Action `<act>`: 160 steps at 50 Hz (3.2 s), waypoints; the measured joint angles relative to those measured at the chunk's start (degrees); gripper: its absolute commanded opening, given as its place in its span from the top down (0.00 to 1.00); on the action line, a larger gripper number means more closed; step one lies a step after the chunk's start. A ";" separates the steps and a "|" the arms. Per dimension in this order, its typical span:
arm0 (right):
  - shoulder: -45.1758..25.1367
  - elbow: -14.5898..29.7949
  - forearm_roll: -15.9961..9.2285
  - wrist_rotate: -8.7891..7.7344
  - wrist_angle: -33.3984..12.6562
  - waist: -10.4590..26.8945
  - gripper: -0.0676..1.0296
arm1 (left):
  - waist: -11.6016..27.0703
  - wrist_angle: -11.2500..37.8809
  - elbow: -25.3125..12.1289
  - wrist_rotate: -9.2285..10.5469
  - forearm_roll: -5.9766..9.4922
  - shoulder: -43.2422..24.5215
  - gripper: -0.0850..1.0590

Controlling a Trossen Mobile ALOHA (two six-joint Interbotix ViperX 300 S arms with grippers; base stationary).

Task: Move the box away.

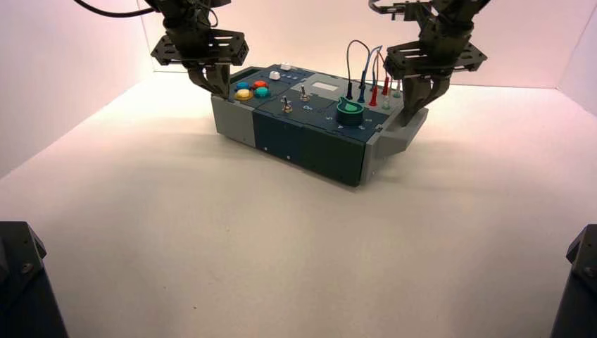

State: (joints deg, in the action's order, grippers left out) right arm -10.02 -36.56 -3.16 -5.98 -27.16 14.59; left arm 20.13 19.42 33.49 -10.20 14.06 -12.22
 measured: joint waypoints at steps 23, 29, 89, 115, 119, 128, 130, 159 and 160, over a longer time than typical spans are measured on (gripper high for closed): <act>-1.49 2.37 0.09 -0.09 0.00 -0.88 0.96 | 0.00 0.00 0.00 -0.09 0.00 -0.18 0.95; -2.29 3.60 -0.18 0.00 0.18 -1.49 0.96 | 0.00 0.00 0.00 -0.09 -0.09 -0.18 0.95; -6.24 10.90 0.09 -0.09 -0.97 -5.19 0.96 | 0.00 -0.35 -0.09 -0.35 -0.09 -0.18 0.95; 7.47 -1.14 -0.35 -0.09 0.09 -4.22 0.96 | 0.09 -2.29 1.14 -0.35 -0.18 1.49 0.95; 10.37 -1.58 -0.35 0.00 -0.09 -4.31 0.96 | 0.00 -2.81 1.41 -0.35 -0.18 2.11 0.95; 16.44 -3.34 -0.35 -0.09 -0.88 -4.22 0.96 | 0.00 -3.96 2.46 -0.44 -0.26 3.69 0.95; 18.63 -4.48 -0.44 0.00 -0.88 -4.22 0.96 | 0.00 -4.39 2.72 -0.53 -0.26 4.22 0.95; 30.41 -16.79 -0.53 0.97 10.81 -4.48 0.96 | -0.18 -16.26 9.93 -1.85 -0.70 12.22 0.95; 30.41 -17.14 -0.44 0.88 11.51 -4.48 0.96 | -0.18 -16.44 10.02 -1.93 -0.70 12.22 0.95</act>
State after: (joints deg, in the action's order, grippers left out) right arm 20.39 -53.70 -3.60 -5.10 -15.64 10.11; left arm 19.95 2.99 43.51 -12.13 13.36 0.00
